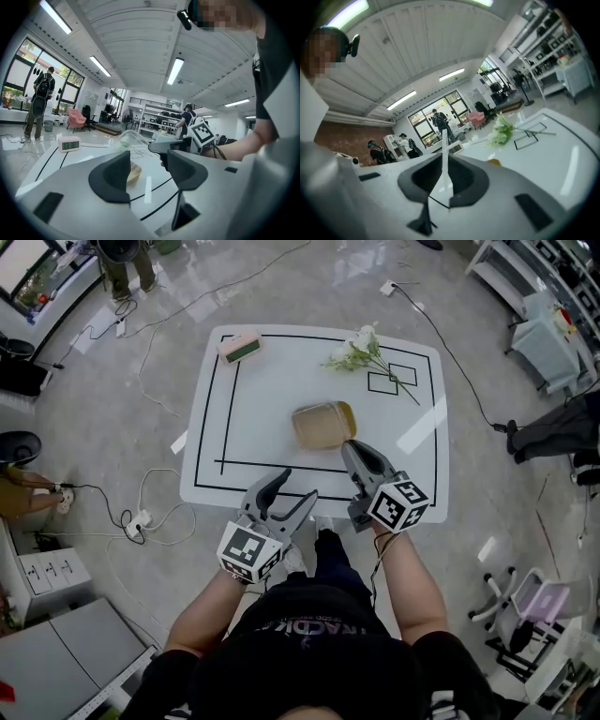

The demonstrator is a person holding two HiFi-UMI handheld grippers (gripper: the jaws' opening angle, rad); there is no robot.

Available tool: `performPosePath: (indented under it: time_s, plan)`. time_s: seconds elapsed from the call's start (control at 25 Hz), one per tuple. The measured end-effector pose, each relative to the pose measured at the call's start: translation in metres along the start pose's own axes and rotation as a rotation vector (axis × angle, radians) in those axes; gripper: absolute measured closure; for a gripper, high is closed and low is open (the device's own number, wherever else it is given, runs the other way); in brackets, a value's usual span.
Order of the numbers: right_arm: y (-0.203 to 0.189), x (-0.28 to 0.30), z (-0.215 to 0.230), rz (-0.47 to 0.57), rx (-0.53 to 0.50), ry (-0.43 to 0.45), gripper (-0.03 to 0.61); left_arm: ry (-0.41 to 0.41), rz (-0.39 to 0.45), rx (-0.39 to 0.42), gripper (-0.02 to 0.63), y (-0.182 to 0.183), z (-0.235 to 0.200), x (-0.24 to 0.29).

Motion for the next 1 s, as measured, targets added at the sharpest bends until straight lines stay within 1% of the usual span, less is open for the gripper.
performPosePath:
  time_s: [0.08, 0.16, 0.2, 0.32, 0.44, 0.52, 0.56, 0.72, 0.8, 0.88, 1.0]
  plan:
    - [0.008, -0.009, -0.013, 0.037, -0.099, 0.001, 0.537, 0.001, 0.003, 0.008, 0.370, 0.001, 0.003, -0.005]
    - [0.013, -0.020, -0.027, 0.071, -0.170, 0.002, 0.537, -0.002, 0.005, 0.016, 0.379, 0.002, 0.007, -0.011]
    - [0.015, -0.025, -0.033, 0.085, -0.196, 0.002, 0.537, -0.003, 0.005, 0.019, 0.387, 0.002, 0.009, -0.015]
    - [0.018, -0.043, -0.051, 0.124, -0.250, 0.000, 0.537, -0.004, 0.010, 0.033, 0.442, 0.005, 0.016, -0.026]
    - [0.020, -0.065, -0.064, 0.163, -0.274, -0.004, 0.537, 0.009, 0.029, 0.052, 0.514, 0.009, 0.024, -0.037]
    - [0.022, -0.080, -0.072, 0.190, -0.281, -0.008, 0.537, 0.009, 0.042, 0.062, 0.602, 0.011, 0.030, -0.043]
    - [0.024, -0.088, -0.075, 0.203, -0.284, -0.010, 0.537, 0.005, 0.045, 0.067, 0.611, 0.012, 0.034, -0.044]
    - [0.029, -0.119, -0.082, 0.242, -0.295, -0.020, 0.538, -0.009, 0.050, 0.083, 0.611, 0.018, 0.050, -0.048]
    - [0.035, -0.135, -0.085, 0.261, -0.325, -0.025, 0.538, -0.013, 0.061, 0.088, 0.611, 0.021, 0.060, -0.049]
    - [0.040, -0.148, -0.083, 0.277, -0.349, -0.029, 0.538, -0.009, 0.071, 0.095, 0.611, 0.024, 0.068, -0.048]
    - [0.043, -0.164, -0.072, 0.290, -0.355, -0.027, 0.538, 0.012, 0.081, 0.096, 0.611, 0.021, 0.079, -0.042]
Point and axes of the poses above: the fingertips, and each gripper's own axes: x forward along the fingers, z to its right, y out of its top, the point moved 9 cm from there along -x, backward along the fingers, and after that the axes turned 15 degrees about -y, right-handed, at the moved point
